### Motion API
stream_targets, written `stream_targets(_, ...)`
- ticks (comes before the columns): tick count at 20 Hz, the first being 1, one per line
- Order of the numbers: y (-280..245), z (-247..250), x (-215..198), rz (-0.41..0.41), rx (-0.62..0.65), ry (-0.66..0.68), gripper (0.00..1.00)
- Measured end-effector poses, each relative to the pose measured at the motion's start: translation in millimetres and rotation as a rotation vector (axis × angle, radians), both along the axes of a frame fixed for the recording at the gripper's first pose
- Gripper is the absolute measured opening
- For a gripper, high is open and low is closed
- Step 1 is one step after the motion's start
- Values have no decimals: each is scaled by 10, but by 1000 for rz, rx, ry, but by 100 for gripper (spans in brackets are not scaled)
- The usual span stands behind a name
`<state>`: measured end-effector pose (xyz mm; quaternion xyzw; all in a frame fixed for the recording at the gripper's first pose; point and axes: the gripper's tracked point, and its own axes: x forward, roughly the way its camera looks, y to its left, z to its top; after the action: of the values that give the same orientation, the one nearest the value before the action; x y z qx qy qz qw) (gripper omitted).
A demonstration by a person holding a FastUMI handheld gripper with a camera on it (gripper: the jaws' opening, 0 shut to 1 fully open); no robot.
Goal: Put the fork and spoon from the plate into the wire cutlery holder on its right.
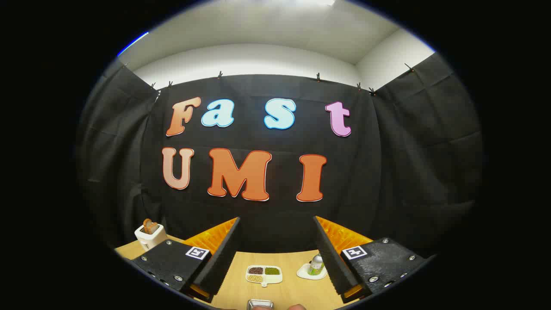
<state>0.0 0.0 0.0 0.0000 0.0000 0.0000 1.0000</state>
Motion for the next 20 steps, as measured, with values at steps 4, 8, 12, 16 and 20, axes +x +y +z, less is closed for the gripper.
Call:
stream_targets(4,242,-29,41,47,17,0,96)
stream_targets(8,486,-19,133,91,38,-3,97)
stream_targets(12,736,-2,241,144,47,-7,96)
stream_targets(16,1002,42,312,179,21,-10,97)
stream_targets(20,1278,136,327,210,12,-28,97)
